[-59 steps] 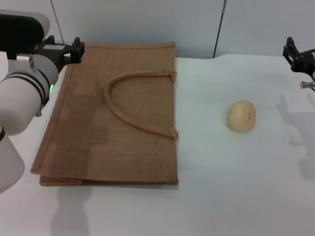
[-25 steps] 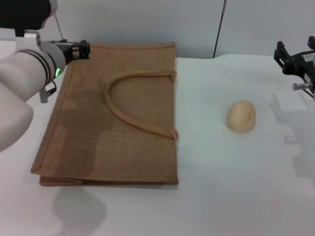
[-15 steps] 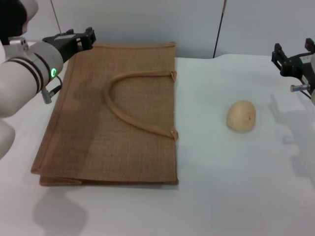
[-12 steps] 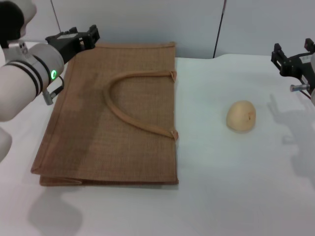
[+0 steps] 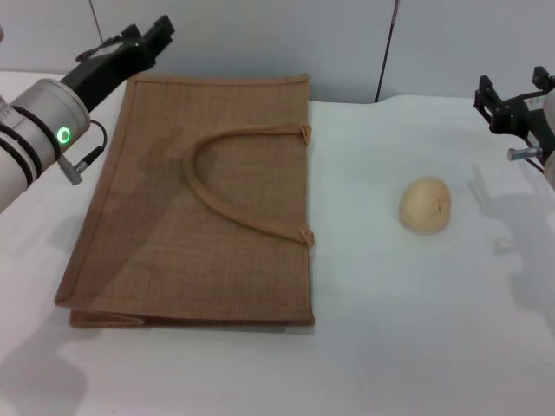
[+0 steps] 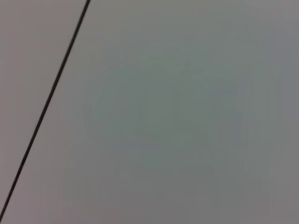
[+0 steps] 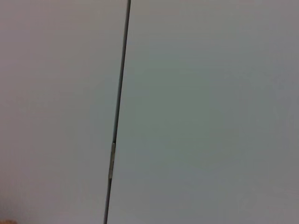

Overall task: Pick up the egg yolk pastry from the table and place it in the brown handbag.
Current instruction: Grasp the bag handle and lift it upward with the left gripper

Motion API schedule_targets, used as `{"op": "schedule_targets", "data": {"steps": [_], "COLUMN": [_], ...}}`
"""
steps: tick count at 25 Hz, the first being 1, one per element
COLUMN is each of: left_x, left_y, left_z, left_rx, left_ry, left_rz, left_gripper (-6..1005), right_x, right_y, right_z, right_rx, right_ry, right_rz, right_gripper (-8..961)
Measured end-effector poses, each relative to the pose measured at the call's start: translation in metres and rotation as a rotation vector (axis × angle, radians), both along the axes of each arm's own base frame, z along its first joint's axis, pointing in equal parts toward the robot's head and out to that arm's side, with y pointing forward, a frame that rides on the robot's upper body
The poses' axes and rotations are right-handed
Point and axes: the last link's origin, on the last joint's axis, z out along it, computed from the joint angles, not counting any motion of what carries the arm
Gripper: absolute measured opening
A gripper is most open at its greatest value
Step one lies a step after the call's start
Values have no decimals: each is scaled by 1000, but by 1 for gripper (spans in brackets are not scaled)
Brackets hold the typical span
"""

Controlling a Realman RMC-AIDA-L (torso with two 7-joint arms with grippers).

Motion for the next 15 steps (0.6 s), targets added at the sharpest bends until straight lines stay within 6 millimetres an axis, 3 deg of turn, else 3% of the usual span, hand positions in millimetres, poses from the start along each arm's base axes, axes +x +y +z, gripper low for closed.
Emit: {"op": "schedule_targets", "data": {"steps": [15], "left_x": [3], "left_y": [18], "left_z": [-3], "left_rx": [-239], "left_ry": [270], "left_rz": [-16], "left_gripper": [573], "right_x": [1], "right_y": [0], "right_z": [-1], "right_rx": [-5], "right_ry": [-11], "right_rz": [0], "right_gripper": [732]}}
